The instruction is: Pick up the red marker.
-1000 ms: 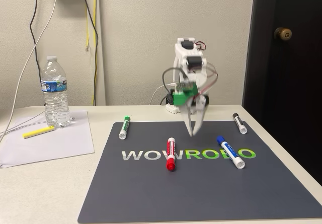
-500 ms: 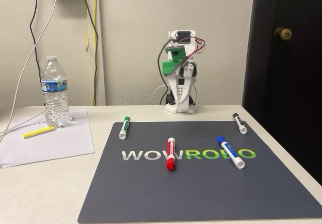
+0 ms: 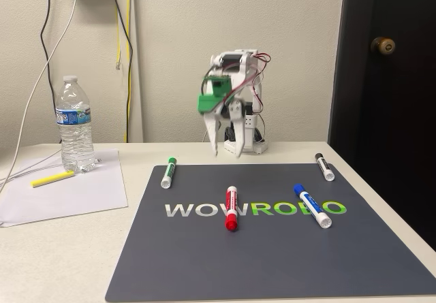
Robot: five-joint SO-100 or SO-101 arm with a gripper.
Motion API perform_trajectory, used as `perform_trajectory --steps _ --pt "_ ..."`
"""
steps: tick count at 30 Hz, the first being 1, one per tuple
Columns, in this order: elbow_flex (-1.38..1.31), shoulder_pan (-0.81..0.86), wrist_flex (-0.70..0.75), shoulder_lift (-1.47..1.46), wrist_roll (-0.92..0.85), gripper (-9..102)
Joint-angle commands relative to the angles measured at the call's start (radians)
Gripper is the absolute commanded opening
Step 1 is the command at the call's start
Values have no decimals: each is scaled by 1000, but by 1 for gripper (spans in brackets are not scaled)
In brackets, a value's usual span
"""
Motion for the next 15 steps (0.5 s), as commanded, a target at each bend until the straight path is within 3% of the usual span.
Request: perform_trajectory --steps 1,15 --pt "-20 0 -55 -15 -20 27" --pt "-34 -2 -242 -235 -78 27"
